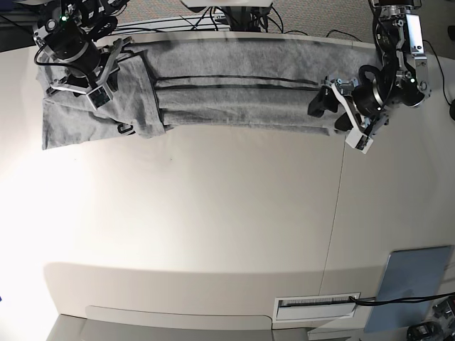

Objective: Fold the T-shirt properly
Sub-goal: 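Move the left gripper toward the hem end of the strip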

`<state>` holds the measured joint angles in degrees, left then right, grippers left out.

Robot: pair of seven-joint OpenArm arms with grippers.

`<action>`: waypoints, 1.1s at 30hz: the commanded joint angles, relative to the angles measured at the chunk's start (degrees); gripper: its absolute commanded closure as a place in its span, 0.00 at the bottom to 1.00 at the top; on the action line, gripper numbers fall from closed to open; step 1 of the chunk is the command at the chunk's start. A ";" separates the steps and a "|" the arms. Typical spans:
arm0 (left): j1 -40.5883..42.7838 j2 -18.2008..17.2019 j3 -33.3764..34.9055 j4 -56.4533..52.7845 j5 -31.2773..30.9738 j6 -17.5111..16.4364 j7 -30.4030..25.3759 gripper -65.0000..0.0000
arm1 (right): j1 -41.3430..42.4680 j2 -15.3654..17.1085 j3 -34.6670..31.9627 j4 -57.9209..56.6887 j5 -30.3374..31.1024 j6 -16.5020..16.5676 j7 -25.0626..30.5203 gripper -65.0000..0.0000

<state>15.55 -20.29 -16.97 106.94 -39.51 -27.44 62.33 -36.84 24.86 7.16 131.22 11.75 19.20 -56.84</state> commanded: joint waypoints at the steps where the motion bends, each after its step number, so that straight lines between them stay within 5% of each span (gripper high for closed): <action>1: 0.26 -0.68 -1.27 0.96 -0.26 0.81 -1.95 0.31 | -0.13 0.68 0.44 0.63 -0.57 -0.70 0.96 0.75; 9: 8.11 -0.68 -12.46 -0.17 1.01 3.93 -12.11 0.31 | -0.13 0.68 0.44 0.17 -1.07 -1.07 1.73 0.75; 16: 6.34 -0.68 -13.00 -11.04 -1.66 3.67 -13.51 0.31 | -0.15 0.68 0.44 0.17 -1.07 -1.07 2.01 0.75; 22: 3.15 -0.81 -13.00 -20.24 -1.99 3.37 -13.20 0.31 | -0.15 0.68 0.44 0.17 -1.09 -1.07 1.70 0.75; 29: 3.65 -1.16 -13.00 -22.03 -13.07 -4.48 -2.43 0.31 | -0.13 0.68 0.44 0.17 -1.09 -1.07 2.08 0.75; 33: 3.61 -1.14 -13.00 -22.03 -16.28 -4.61 -2.32 0.45 | -0.13 0.68 0.44 0.17 -1.09 -1.05 2.05 0.75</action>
<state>18.63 -20.97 -30.06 84.64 -56.64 -32.45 58.15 -36.84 24.88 7.16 130.50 10.74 18.37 -55.88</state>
